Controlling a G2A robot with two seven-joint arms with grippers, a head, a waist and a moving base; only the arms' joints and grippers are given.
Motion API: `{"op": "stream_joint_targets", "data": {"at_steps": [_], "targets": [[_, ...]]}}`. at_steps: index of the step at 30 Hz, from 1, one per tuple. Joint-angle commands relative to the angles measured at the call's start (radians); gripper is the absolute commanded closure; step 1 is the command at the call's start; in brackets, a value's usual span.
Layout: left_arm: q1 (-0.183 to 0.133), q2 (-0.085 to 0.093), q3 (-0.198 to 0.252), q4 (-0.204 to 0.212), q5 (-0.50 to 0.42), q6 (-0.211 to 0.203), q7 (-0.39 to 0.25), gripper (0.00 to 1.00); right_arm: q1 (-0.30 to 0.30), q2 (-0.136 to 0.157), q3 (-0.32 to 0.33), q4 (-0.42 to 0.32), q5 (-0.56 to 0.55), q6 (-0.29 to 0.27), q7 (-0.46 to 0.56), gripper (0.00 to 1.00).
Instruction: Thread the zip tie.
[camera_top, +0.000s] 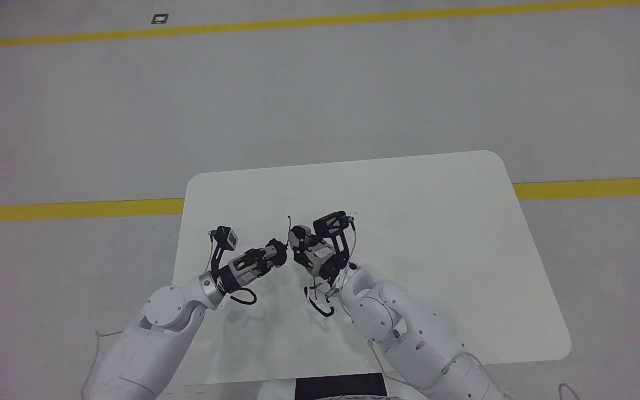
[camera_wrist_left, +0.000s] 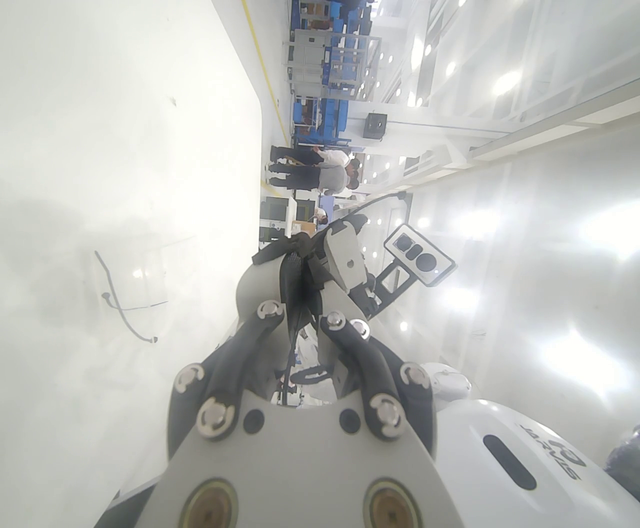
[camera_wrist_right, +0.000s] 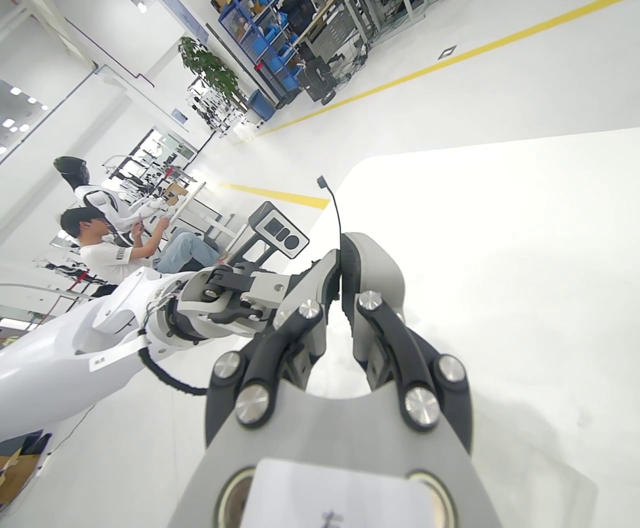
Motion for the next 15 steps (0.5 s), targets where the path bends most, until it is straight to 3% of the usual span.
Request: {"op": "stream_joint_targets", "data": {"at_steps": [1,15], "targets": [[0.0,0.0,0.0,0.0,0.0,0.0,0.0,1.0,0.0,0.0,0.0,0.0,-0.001,0.001,0.0,1.0],[0.0,0.0,0.0,0.0,0.0,0.0,0.0,1.0,-0.002,-0.002,-0.005,0.009,-0.012,-0.002,0.015,1.0]]}}
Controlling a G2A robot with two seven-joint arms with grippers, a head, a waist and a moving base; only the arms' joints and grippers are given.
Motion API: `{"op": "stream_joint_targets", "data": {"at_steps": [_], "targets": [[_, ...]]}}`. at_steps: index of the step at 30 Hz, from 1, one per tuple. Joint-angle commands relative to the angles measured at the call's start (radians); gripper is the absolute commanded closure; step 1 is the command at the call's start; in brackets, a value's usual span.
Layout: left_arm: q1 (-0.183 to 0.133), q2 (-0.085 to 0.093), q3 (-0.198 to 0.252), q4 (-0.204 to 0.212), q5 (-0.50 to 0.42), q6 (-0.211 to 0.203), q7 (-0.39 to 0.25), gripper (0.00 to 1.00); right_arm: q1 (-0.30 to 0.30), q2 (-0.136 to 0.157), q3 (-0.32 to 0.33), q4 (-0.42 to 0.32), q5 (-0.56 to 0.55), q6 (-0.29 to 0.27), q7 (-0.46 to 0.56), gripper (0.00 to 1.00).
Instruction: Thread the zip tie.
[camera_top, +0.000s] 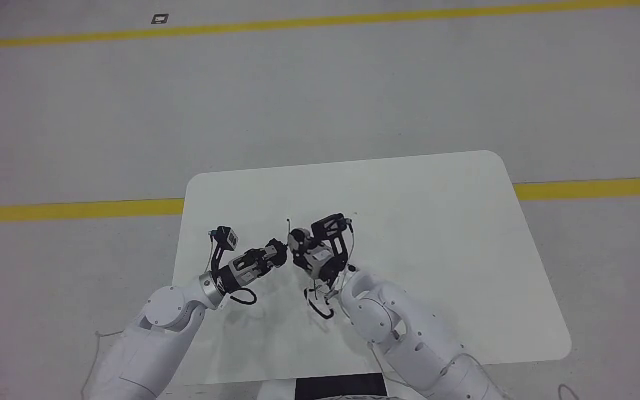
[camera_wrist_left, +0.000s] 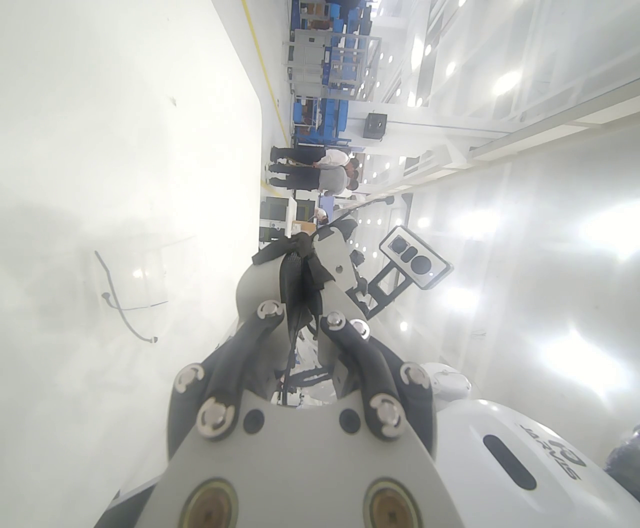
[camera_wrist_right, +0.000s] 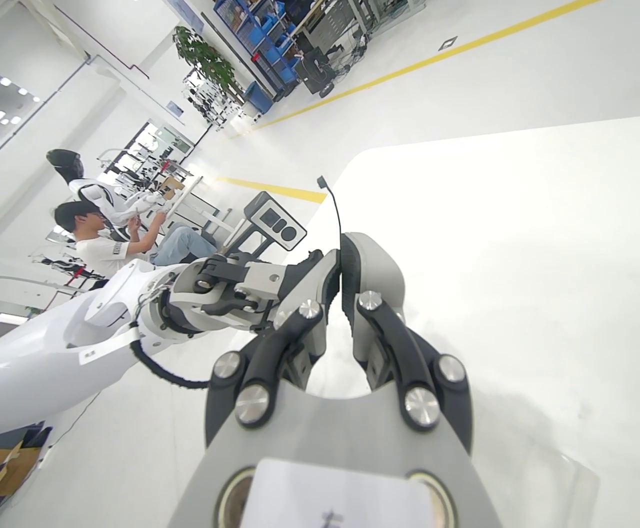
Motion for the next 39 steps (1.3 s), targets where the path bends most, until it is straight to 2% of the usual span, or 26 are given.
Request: {"op": "stream_joint_targets", "data": {"at_steps": [1,9,11,12,13,25,39], "targets": [[0.0,0.0,0.0,0.0,0.0,0.0,0.0,1.0,0.001,-0.001,-0.001,0.001,-0.002,0.0,0.001,1.0],[0.0,0.0,0.0,0.0,0.0,0.0,0.0,1.0,-0.004,0.0,0.003,-0.003,-0.003,-0.006,-0.002,1.0],[0.0,0.0,0.0,0.0,0.0,0.0,0.0,1.0,-0.006,0.0,0.005,-0.005,-0.002,-0.008,-0.004,0.68],[0.0,0.0,0.0,0.0,0.0,0.0,0.0,1.0,-0.007,0.0,0.006,-0.006,-0.002,-0.009,-0.004,0.39],[0.0,0.0,0.0,0.0,0.0,0.0,0.0,1.0,-0.008,0.0,0.007,-0.007,-0.002,-0.01,-0.006,0.0],[0.0,0.0,0.0,0.0,0.0,0.0,0.0,1.0,-0.039,0.011,0.047,-0.028,0.002,-0.041,-0.023,0.0],[0.0,0.0,0.0,0.0,0.0,0.0,0.0,1.0,-0.074,0.02,0.088,-0.07,0.018,-0.049,-0.041,0.0]]}}
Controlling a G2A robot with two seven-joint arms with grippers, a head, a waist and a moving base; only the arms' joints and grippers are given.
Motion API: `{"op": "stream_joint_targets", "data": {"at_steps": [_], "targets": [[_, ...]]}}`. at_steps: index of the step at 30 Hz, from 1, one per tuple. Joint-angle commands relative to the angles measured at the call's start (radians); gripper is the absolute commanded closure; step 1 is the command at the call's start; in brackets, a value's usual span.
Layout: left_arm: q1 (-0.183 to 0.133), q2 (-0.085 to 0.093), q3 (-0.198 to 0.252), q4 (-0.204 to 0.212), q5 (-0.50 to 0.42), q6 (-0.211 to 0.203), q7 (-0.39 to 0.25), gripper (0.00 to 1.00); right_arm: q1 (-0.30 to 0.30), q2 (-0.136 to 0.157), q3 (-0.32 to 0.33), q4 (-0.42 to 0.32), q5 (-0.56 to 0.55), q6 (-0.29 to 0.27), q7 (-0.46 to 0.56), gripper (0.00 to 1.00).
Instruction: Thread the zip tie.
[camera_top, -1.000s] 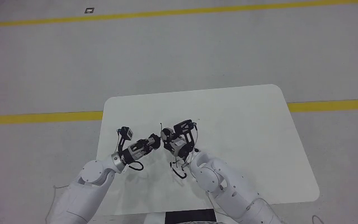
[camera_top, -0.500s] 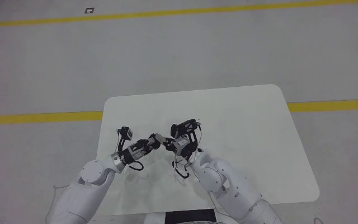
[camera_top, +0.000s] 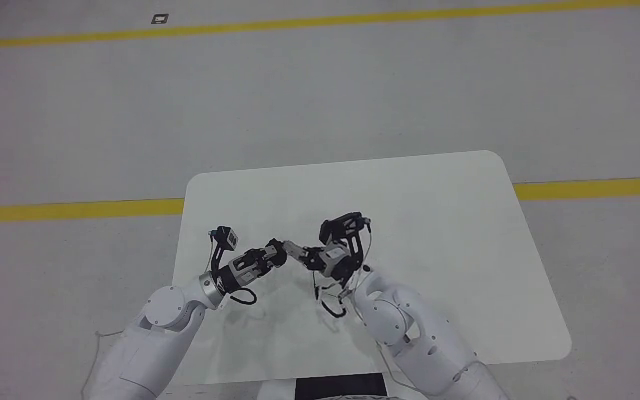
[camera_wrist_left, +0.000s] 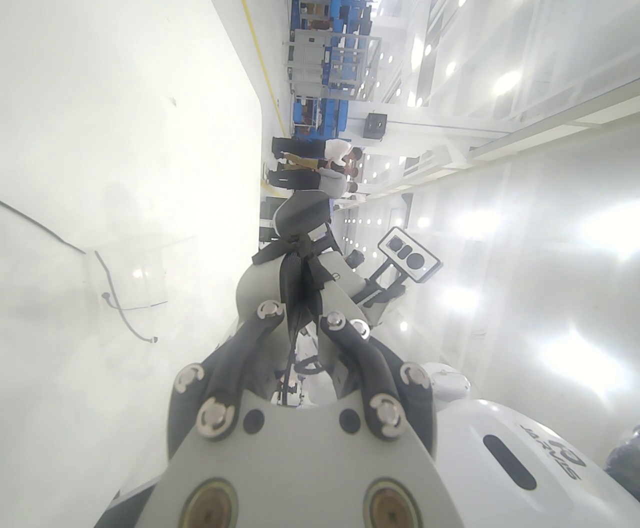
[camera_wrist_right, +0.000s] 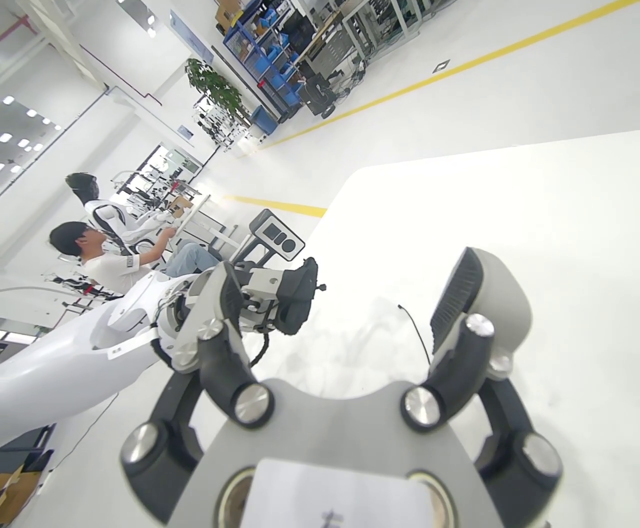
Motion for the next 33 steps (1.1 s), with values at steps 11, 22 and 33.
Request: {"op": "stream_joint_targets", "data": {"at_steps": [11,22,33], "targets": [[0.001,-0.001,-0.003,0.002,0.001,0.005,0.025,1.0,-0.02,0.002,0.017,-0.025,0.001,0.029,-0.029,0.0],[0.05,0.012,-0.127,0.025,-0.062,-0.015,-0.039,1.0,-0.02,0.002,0.017,-0.025,0.001,0.029,-0.029,0.0],[0.083,-0.002,-0.237,0.019,-0.127,-0.015,-0.076,1.0,0.002,0.005,0.002,-0.024,-0.06,0.037,0.057,0.0]]}}
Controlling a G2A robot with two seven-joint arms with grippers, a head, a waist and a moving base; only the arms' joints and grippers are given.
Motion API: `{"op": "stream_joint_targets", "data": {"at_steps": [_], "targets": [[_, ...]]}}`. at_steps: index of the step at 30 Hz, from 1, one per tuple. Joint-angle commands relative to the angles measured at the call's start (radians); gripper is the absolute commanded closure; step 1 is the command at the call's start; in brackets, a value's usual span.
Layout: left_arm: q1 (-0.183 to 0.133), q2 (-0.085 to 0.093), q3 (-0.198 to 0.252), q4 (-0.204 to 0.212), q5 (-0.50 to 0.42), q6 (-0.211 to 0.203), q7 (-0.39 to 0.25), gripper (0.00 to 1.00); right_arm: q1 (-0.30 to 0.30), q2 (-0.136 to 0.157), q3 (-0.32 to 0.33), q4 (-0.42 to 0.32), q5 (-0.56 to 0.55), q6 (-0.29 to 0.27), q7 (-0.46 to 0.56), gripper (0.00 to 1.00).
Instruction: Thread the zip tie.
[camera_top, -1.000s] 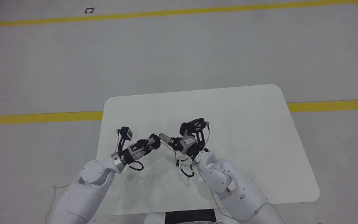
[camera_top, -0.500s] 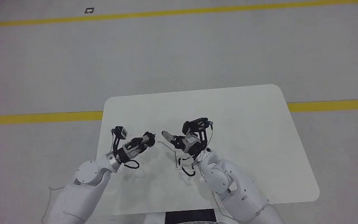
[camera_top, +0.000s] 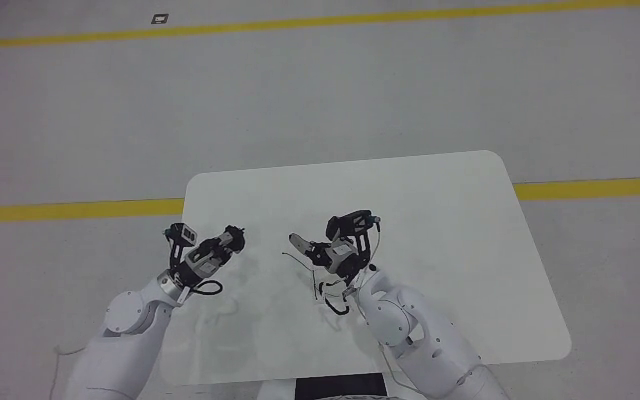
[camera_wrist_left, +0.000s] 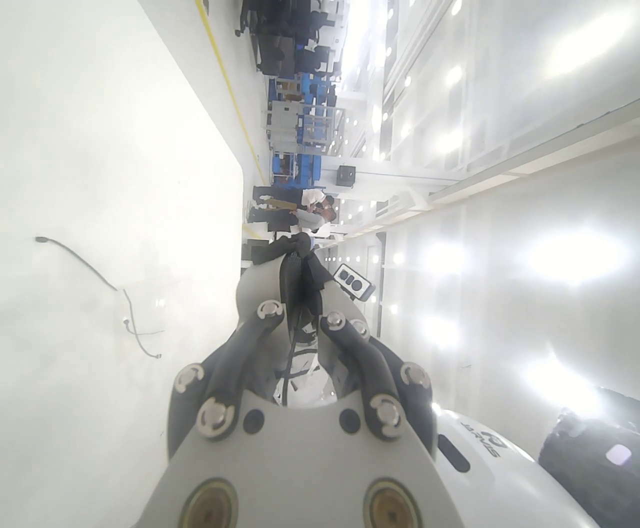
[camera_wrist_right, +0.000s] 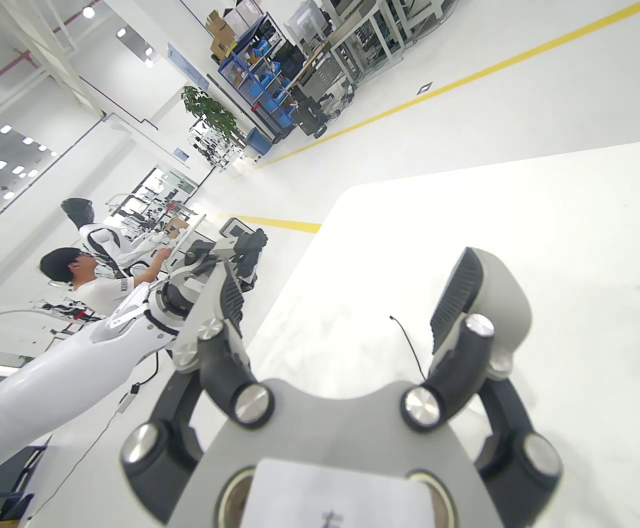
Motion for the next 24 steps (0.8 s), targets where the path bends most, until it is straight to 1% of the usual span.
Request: {"op": "stream_joint_targets", "data": {"at_steps": [1,2,4,6,7,8,10,11,12,13,23,24], "targets": [[0.002,-0.003,-0.008,-0.005,0.01,0.0,0.0,1.0,0.034,0.002,-0.017,-0.008,-0.066,0.019,0.139,0.0],[0.002,-0.003,-0.008,-0.005,0.01,0.0,0.0,1.0,0.051,0.002,-0.022,-0.015,-0.087,0.035,0.192,0.0],[0.002,-0.003,-0.008,-0.005,0.01,0.0,0.0,1.0,0.101,0.002,-0.048,-0.026,-0.149,0.064,0.354,0.0],[0.002,-0.003,-0.008,-0.005,0.01,0.0,0.0,1.0,0.132,-0.002,-0.066,-0.03,-0.162,0.093,0.45,0.0],[0.002,-0.003,-0.008,-0.005,0.01,0.0,0.0,1.0,0.163,-0.005,-0.08,-0.03,-0.176,0.102,0.521,0.0],[0.002,-0.003,-0.008,-0.005,0.01,0.0,0.0,1.0,0.183,-0.008,-0.089,-0.027,-0.189,0.118,0.559,0.0],[0.002,-0.003,-0.008,-0.005,0.01,0.0,0.0,1.0,0.222,-0.015,-0.118,-0.012,-0.193,0.131,0.651,0.0],[0.002,-0.003,-0.008,-0.005,0.01,0.0,0.0,1.0,0.257,-0.019,-0.146,0.013,-0.221,0.126,0.738,0.0],[0.002,-0.003,-0.008,-0.005,0.01,0.0,0.0,1.0,0.278,-0.023,-0.165,0.031,-0.239,0.136,0.809,0.0],[0.002,-0.003,-0.008,-0.005,0.01,0.0,0.0,1.0,0.284,-0.024,-0.17,0.031,-0.242,0.141,0.824,0.0],[0.002,-0.003,-0.008,-0.005,0.01,0.0,0.0,1.0,0.284,-0.024,-0.17,0.031,-0.242,0.141,0.824,0.0],[0.002,-0.003,-0.008,-0.005,0.01,0.0,0.0,1.0,0.286,-0.024,-0.172,0.033,-0.247,0.134,0.822,0.0]]}}
